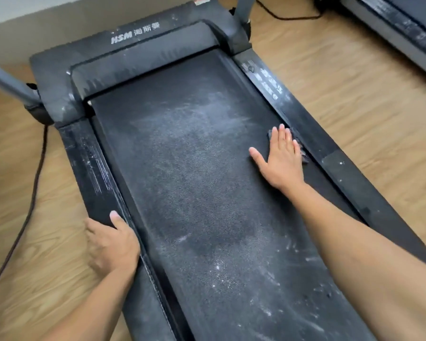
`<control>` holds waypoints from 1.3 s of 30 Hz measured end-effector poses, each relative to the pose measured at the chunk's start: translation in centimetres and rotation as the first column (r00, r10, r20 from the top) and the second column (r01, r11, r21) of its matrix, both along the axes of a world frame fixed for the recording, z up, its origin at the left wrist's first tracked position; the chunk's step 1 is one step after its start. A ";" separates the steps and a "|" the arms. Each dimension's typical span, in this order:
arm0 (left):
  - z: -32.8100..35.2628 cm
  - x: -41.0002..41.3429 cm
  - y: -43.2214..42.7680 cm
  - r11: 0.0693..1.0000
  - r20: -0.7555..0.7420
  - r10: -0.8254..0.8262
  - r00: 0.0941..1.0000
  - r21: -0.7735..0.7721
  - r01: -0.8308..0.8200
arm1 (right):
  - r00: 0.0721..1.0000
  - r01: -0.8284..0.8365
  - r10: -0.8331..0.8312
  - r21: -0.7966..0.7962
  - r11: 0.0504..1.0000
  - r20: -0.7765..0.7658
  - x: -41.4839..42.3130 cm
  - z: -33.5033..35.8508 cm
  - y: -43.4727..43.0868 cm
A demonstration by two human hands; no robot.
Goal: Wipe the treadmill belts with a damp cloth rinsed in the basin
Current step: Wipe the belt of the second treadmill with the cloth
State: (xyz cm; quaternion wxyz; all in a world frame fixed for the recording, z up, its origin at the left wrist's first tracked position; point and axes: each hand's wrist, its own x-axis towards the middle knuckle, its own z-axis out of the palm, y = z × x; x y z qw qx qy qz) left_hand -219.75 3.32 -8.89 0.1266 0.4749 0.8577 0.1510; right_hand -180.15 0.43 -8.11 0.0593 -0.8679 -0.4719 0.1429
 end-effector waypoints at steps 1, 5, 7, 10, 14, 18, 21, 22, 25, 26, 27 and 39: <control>0.1 0.1 0.1 1.000 0.003 0.002 1.000 -0.010 -0.002 | 0.998 0.063 -0.063 0.009 0.998 -0.017 -2.1 0.3 0.5; 0.6 0.4 0.2 0.999 0.034 -0.018 0.999 -0.044 0.020 | 0.971 -0.221 0.227 0.072 0.973 -0.081 -15.4 0.8 1.3; 0.8 0.5 0.0 0.997 0.049 -0.051 0.997 -0.049 0.054 | 0.875 -0.468 0.476 0.096 0.878 -0.089 -23.2 0.5 0.4; 0.8 0.4 0.1 0.997 0.058 -0.061 0.996 -0.035 0.063 | 0.740 -0.659 0.666 0.096 0.746 -0.089 -27.6 -0.2 -1.4; 0.8 0.3 -0.1 0.997 0.053 -0.064 0.997 -0.033 0.065 | 0.425 -0.905 0.905 0.025 0.425 0.017 -21.5 -0.3 -3.0; 0.7 0.3 0.0 0.998 0.031 -0.054 0.998 -0.029 0.055 | 0.598 -0.801 0.801 -0.013 0.598 0.015 -11.4 0.5 -2.3; 0.6 0.3 0.0 0.998 0.017 -0.046 0.999 -0.035 0.047 | 0.886 -0.459 0.462 -0.070 0.886 0.033 -2.5 0.8 -2.8; 0.6 0.3 -0.1 0.999 0.018 -0.046 0.999 -0.029 0.046 | 0.939 -0.336 0.340 -0.089 0.938 0.043 -0.4 0.9 -3.4; 0.6 0.2 0.0 0.999 0.029 -0.050 0.998 -0.009 0.050 | 0.995 -0.094 0.096 -0.068 0.993 0.036 1.6 0.3 -5.1; 0.7 0.3 0.1 0.999 0.032 -0.041 0.999 -0.009 0.042 | 0.999 -0.027 0.029 -0.042 0.999 0.028 0.9 0.1 -5.3; 0.8 0.5 0.1 0.999 0.039 -0.034 0.999 -0.015 0.035 | 0.998 0.056 -0.056 -0.024 0.998 0.009 -0.4 0.1 -5.4; 0.5 0.0 0.0 0.999 0.055 -0.046 0.997 0.032 0.045 | 0.611 -0.790 0.791 0.049 0.611 -0.010 -25.6 -0.8 -9.4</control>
